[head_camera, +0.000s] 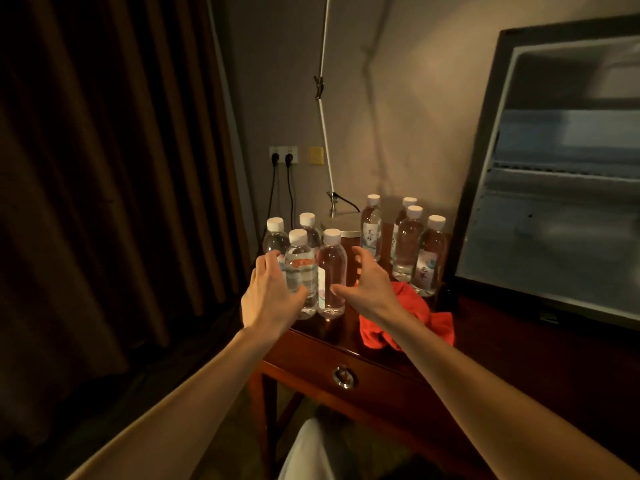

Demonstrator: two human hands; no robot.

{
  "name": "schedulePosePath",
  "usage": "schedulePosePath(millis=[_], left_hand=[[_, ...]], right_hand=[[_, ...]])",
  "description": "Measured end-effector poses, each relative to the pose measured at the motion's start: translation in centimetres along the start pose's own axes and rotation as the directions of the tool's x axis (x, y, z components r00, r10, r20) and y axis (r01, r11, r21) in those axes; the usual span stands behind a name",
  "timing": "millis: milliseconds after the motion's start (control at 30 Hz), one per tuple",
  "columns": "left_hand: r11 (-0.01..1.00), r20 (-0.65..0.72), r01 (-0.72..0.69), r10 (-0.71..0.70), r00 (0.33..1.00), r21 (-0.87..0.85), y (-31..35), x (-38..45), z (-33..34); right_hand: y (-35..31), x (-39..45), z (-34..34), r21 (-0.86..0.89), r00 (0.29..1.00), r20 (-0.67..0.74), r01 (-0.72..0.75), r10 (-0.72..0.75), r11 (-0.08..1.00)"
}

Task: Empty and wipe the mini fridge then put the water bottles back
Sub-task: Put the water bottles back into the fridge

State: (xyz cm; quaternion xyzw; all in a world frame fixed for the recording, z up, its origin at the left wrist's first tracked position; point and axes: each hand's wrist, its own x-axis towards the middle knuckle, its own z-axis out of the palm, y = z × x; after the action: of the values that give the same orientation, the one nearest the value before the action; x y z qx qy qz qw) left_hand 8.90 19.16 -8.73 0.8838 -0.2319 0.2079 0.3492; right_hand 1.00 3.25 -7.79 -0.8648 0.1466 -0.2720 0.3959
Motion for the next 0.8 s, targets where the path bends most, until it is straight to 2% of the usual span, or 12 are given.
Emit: schedulePosePath(millis=[300,500,800], left_hand=[[0.994,0.046,0.034,-0.029,0.999,-0.108,-0.3,1.9,2.6],[0.986,0.029,0.055,-0.051,0.998,-0.156,-0.3,2.3,3.6],[0.951,-0.032,0.028,-0.04,0.999,-0.309,-0.2,1.9,3.0]], right_hand=[[0.6,2.5,2.0,0.097,0.996,0.055,-0.069,0.063,0.993],[1.1,3.5,3.0,0.085,0.996,-0.052,-0.07,0.074,0.994],[1.1,2.6,2.6,0.098,0.993,-0.106,-0.04,0.05,0.994]])
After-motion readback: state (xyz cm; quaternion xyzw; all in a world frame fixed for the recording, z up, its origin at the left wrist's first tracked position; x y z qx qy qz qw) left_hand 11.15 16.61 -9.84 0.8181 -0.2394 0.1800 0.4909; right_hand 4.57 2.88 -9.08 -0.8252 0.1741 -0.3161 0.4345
